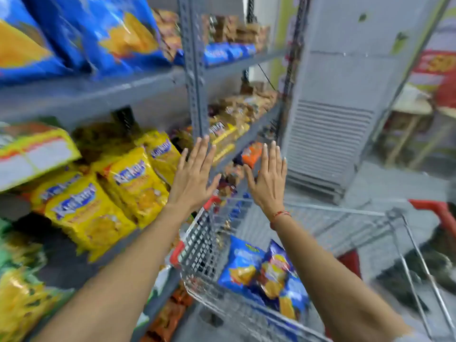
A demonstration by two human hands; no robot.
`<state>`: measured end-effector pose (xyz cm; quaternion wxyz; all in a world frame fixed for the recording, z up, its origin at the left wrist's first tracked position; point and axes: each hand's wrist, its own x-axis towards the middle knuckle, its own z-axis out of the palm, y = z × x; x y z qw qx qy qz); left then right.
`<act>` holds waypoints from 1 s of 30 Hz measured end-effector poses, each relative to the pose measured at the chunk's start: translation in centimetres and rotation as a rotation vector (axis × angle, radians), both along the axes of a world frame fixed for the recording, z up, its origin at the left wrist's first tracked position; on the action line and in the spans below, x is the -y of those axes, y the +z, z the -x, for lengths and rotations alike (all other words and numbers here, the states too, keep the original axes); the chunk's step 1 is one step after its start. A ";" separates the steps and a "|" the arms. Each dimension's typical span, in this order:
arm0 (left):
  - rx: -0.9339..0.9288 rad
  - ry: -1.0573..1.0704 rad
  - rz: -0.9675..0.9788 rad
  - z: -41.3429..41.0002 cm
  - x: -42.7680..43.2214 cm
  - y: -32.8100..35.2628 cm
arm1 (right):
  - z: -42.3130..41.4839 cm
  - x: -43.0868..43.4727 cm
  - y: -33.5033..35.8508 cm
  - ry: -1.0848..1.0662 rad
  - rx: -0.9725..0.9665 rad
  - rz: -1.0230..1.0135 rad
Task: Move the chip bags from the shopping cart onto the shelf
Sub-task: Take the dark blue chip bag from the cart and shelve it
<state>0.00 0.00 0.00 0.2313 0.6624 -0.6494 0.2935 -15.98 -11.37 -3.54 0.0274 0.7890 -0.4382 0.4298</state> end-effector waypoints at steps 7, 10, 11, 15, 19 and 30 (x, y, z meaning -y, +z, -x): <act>-0.234 -0.104 -0.371 7.0 -1.7 -15.4 | 8.1 -0.8 -13.1 -0.117 -0.045 -0.684; -0.311 -0.134 -0.518 8.8 -3.5 -19.9 | 10.8 -1.6 -18.0 -0.145 -0.021 -0.973; -0.338 -0.137 -0.548 9.5 -4.2 -20.8 | 11.5 -2.0 -19.6 -0.143 -0.021 -1.065; -0.413 -0.191 -0.678 10.9 -5.2 -24.0 | 14.2 -2.4 -26.9 -0.205 0.137 -1.424; -0.488 -0.190 -0.748 11.0 -5.3 -25.0 | 15.0 -2.2 -31.6 -0.273 0.189 -1.622; -0.541 -0.090 -0.701 11.5 -5.8 -24.0 | 12.4 -1.7 -34.7 -0.282 0.718 -1.739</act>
